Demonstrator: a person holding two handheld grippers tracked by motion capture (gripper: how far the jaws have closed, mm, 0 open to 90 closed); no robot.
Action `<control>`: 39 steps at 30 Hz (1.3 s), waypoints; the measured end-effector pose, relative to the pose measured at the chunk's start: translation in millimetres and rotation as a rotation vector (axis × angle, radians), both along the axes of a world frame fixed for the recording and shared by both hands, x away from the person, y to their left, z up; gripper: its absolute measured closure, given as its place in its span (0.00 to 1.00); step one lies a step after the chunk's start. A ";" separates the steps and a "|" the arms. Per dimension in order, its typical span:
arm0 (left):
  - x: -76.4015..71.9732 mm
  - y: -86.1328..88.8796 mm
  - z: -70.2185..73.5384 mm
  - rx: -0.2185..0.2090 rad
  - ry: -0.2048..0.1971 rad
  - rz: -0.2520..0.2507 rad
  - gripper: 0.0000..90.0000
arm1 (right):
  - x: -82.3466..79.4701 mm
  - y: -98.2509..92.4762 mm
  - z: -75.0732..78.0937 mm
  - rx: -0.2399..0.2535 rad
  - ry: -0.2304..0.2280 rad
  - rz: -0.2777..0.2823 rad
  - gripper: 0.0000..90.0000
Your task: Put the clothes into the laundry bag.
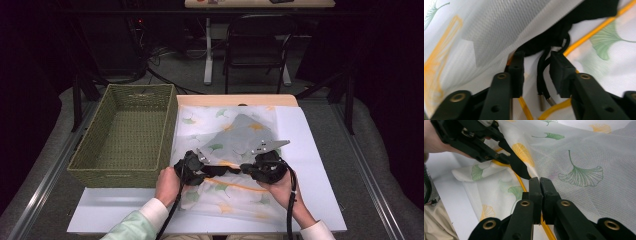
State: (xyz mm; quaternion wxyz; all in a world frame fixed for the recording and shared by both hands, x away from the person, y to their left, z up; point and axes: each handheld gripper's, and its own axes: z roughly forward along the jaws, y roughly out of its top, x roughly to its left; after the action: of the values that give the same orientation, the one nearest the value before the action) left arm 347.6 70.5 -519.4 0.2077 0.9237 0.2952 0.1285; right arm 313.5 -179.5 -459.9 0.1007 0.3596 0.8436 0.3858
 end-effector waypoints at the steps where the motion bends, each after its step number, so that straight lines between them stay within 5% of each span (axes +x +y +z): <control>1: -4.2 3.2 3.1 -0.005 0.010 -0.006 0.63 | 0.0 -0.1 0.0 -0.001 0.000 -0.001 0.98; 8: -18.4 13.1 19.7 -0.004 -0.004 -0.017 0.54 | 0.2 -1.7 -0.4 -0.003 0.006 -0.005 0.98; 13: -20.1 22.3 34.6 -0.029 -0.053 0.013 0.52 | 0.3 -2.2 -0.4 -0.002 0.006 -0.004 0.98; 22: -1.8 13.4 19.1 0.009 -0.019 0.038 0.52 | -1.7 -2.1 0.9 0.003 0.006 0.002 0.98; 31: 3.6 9.6 2.1 0.041 0.039 0.026 0.66 | -3.5 -5.1 1.4 0.007 0.012 0.002 0.98; 39: 2.6 12.4 -2.2 -0.005 0.017 0.036 0.91 | -3.6 -6.3 1.1 0.010 0.013 0.000 0.98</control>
State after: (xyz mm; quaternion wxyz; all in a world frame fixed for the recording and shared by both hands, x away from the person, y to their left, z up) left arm 350.2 82.8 -521.6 0.2051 0.9187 0.3140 0.1237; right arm 309.9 -185.8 -458.8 0.0933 0.3629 0.8422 0.3877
